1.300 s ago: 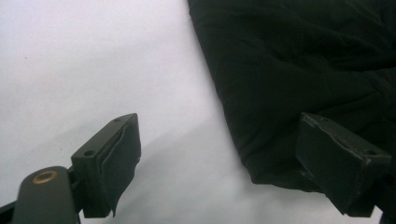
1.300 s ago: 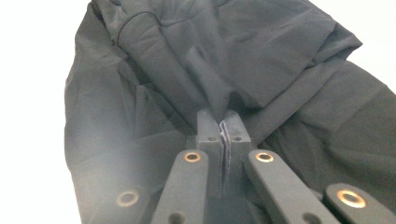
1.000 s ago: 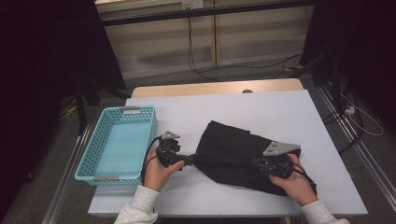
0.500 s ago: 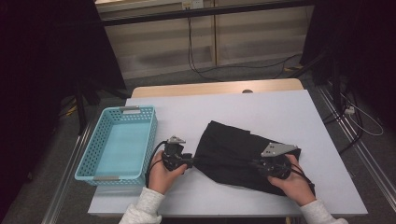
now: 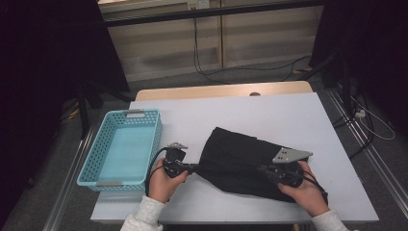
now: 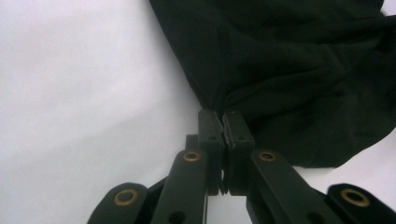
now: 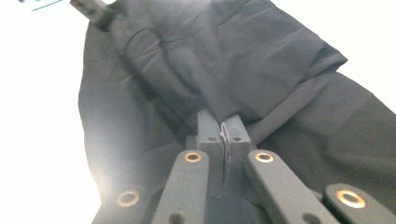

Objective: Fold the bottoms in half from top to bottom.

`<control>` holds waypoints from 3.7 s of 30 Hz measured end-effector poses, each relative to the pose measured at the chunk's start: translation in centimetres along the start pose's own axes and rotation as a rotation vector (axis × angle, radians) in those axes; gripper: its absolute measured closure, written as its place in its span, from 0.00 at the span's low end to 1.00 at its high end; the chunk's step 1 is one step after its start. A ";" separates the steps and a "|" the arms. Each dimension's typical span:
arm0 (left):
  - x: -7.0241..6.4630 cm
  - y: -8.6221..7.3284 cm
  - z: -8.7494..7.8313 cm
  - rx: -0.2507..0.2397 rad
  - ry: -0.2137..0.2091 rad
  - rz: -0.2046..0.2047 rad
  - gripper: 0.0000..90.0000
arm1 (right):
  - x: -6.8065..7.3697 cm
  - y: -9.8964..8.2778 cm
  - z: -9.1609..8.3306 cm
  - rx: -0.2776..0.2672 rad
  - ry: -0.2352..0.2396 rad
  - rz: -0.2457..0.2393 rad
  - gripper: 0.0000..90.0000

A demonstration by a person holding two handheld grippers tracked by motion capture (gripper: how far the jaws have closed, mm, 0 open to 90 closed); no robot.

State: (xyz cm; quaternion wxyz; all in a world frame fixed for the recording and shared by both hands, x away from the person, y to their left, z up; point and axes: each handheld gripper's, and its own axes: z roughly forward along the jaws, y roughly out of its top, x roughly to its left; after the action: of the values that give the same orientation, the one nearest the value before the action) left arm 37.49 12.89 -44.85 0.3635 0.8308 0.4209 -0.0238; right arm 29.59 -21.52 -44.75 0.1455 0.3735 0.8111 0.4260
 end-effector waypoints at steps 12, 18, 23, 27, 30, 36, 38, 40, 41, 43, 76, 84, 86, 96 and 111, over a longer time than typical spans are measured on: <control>0.1 0.1 0.4 0.022 0.022 0.017 0.97 | -2.6 1.9 -0.1 -0.030 -0.131 0.049 0.61; 0.2 0.1 0.5 0.027 0.024 0.015 0.97 | -5.2 3.6 3.5 0.023 -0.198 0.049 0.68; 0.3 0.0 0.4 0.017 0.015 0.014 0.97 | -5.9 4.9 5.7 0.019 -0.192 0.043 0.69; 0.2 0.0 0.6 0.023 0.020 0.019 0.97 | -6.2 5.2 7.1 0.046 -0.188 0.060 0.72; 0.1 0.0 0.6 0.022 0.023 0.021 0.98 | -6.1 5.0 7.9 0.093 -0.158 0.061 0.95; 0.1 0.0 0.5 0.035 0.029 0.027 0.98 | -6.8 5.5 6.3 0.037 -0.185 0.105 0.96; 0.0 0.0 0.4 0.039 0.029 0.025 0.98 | -7.4 5.6 5.5 0.031 -0.221 0.106 0.96; 0.0 -0.1 0.4 0.033 0.031 0.020 0.98 | -7.8 5.4 5.3 0.044 -0.221 0.115 0.96; 0.0 -0.1 0.4 0.035 0.033 0.019 0.98 | -7.9 5.2 5.4 0.051 -0.221 0.122 0.95; 0.0 -0.1 0.4 0.043 0.035 0.027 0.98 | -7.8 5.0 5.8 0.069 -0.222 0.112 0.95; -0.2 0.9 0.1 -0.051 0.125 0.078 0.30 | -5.9 4.3 4.0 0.060 -0.189 0.111 0.52; -0.4 1.0 0.0 -0.062 0.151 0.087 0.22 | -2.9 1.8 1.5 0.012 -0.103 0.108 0.50; -0.5 1.2 -0.1 -0.073 0.159 0.084 0.21 | -2.1 1.3 1.4 0.019 -0.074 0.089 0.49; -0.8 1.4 -0.4 -0.082 0.165 0.091 0.19 | 0.8 0.6 1.7 0.050 -0.029 0.018 0.51; -0.9 1.6 -0.6 -0.086 0.162 0.085 0.18 | 0.5 -0.2 2.5 0.057 -0.070 -0.038 0.95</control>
State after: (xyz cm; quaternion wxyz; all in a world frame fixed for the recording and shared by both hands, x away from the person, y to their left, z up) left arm 37.91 12.02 -43.11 0.3643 0.8307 0.4140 0.0767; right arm 30.54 -19.77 -46.37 0.1710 0.3769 0.8242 0.3866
